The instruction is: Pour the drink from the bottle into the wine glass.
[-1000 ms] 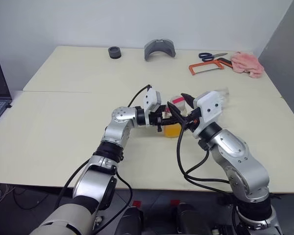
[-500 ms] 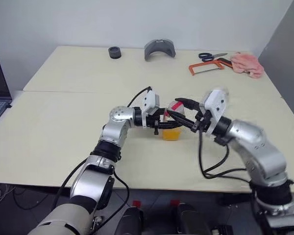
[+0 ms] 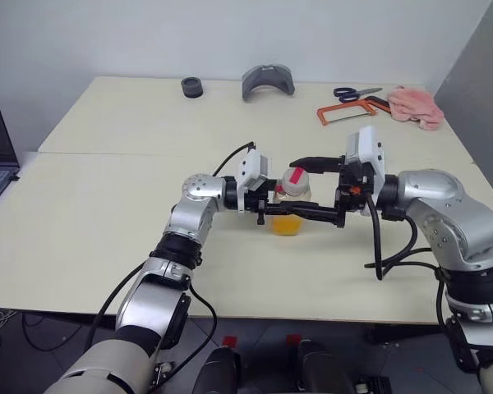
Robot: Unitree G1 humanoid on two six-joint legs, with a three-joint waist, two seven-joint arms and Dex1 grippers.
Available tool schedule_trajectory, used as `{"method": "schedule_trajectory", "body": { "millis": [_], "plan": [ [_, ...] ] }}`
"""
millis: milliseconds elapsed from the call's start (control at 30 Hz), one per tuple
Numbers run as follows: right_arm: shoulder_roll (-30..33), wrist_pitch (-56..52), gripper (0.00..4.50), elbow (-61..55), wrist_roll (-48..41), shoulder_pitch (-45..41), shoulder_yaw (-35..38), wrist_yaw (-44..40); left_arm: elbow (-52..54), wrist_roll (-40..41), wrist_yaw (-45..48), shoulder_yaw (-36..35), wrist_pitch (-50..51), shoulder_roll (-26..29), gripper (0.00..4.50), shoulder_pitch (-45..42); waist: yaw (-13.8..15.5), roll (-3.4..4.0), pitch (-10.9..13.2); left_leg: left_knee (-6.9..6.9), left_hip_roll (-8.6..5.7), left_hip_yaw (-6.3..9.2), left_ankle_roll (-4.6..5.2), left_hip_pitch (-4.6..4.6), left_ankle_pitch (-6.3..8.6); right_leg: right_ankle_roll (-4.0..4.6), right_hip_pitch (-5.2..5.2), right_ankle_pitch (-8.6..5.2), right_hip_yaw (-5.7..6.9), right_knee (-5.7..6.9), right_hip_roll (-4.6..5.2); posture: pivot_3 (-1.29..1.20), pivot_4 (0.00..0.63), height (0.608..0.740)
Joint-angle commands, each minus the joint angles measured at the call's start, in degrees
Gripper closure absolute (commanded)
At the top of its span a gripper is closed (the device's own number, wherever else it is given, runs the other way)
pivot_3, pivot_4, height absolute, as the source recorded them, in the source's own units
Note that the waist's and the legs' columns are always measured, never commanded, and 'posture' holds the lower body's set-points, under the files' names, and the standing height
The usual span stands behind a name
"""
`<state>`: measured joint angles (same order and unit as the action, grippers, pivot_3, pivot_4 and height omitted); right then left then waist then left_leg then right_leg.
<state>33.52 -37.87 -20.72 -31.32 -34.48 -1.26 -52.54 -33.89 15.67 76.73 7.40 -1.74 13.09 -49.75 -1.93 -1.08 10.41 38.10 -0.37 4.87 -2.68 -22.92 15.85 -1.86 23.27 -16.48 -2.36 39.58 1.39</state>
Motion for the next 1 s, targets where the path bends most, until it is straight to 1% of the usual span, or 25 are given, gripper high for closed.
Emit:
{"method": "schedule_trajectory", "body": {
  "millis": [33, 200, 267, 333, 567, 833, 1000],
  "plan": [
    [-1.70, 0.31, 0.22, -7.86, -0.74, 2.45, 3.03, 6.68, 2.44, 1.13, -1.37, -1.35, 0.19, -0.19, 2.81, 0.14, -0.03, 0.00, 0.00, 0.00, 0.01, 0.01, 0.00, 0.01, 0.00, 0.00, 0.00, 0.00, -0.01, 0.00, 0.00, 0.00, 0.150, 0.740],
    [-8.20, 3.36, 0.22, -11.86, 6.58, 6.05, -2.50, 17.69, 2.40, 1.17, -1.53, -1.22, 0.43, -0.77, 2.81, 0.23, -0.10, 0.00, 0.00, 0.00, -0.04, -0.01, -0.01, 0.03, -0.01, 0.00, 0.02, 0.00, -0.02, 0.08, -0.08, 0.00, 0.150, 0.740],
    [-9.88, 4.33, 0.22, -11.53, 8.87, 6.41, -4.31, 19.84, 2.30, 1.10, -1.31, -1.05, 0.41, -0.98, 2.82, 0.20, -0.10, 0.00, 0.00, 0.01, -0.04, -0.02, -0.03, 0.06, -0.02, 0.00, 0.02, 0.00, -0.04, 0.12, -0.09, 0.00, 0.150, 0.740],
    [-10.56, 4.79, 0.22, -11.06, 9.70, 6.50, -4.55, 20.73, 2.13, 0.99, -1.26, -1.05, 0.33, -1.16, 2.82, 0.08, -0.05, 0.00, 0.00, 0.02, -0.05, -0.04, -0.08, 0.05, -0.04, 0.00, 0.02, 0.00, -0.03, 0.14, -0.09, 0.00, 0.150, 0.740],
    [-10.80, 5.57, 0.22, -8.92, 10.43, 6.41, -2.08, 22.69, 2.66, 0.90, -1.17, -0.96, 0.43, -1.17, 2.82, 0.48, -0.04, 0.00, 0.00, 0.03, -0.06, -0.07, -0.07, 0.06, -0.04, 0.00, 0.02, 0.00, -0.03, 0.14, -0.10, 0.00, 0.150, 0.740],
    [-8.84, 4.75, 0.22, -9.37, 9.34, 9.12, 1.37, 22.91, 2.62, 0.78, -1.30, -1.08, 0.42, -0.85, 2.82, 0.60, -0.04, 0.00, 0.00, 0.03, -0.06, -0.10, -0.02, 0.05, -0.01, 0.00, 0.02, 0.00, -0.02, 0.15, -0.10, 0.00, 0.150, 0.740],
    [-6.95, 4.29, 0.22, -10.36, 8.75, 10.81, 2.19, 22.44, 2.43, 0.73, -1.29, -1.20, 0.47, -0.75, 2.82, 0.53, -0.06, 0.00, 0.00, 0.03, -0.07, -0.12, 0.00, 0.05, 0.00, 0.00, 0.02, 0.00, -0.02, 0.15, -0.11, 0.00, 0.150, 0.740]
  ]
}}
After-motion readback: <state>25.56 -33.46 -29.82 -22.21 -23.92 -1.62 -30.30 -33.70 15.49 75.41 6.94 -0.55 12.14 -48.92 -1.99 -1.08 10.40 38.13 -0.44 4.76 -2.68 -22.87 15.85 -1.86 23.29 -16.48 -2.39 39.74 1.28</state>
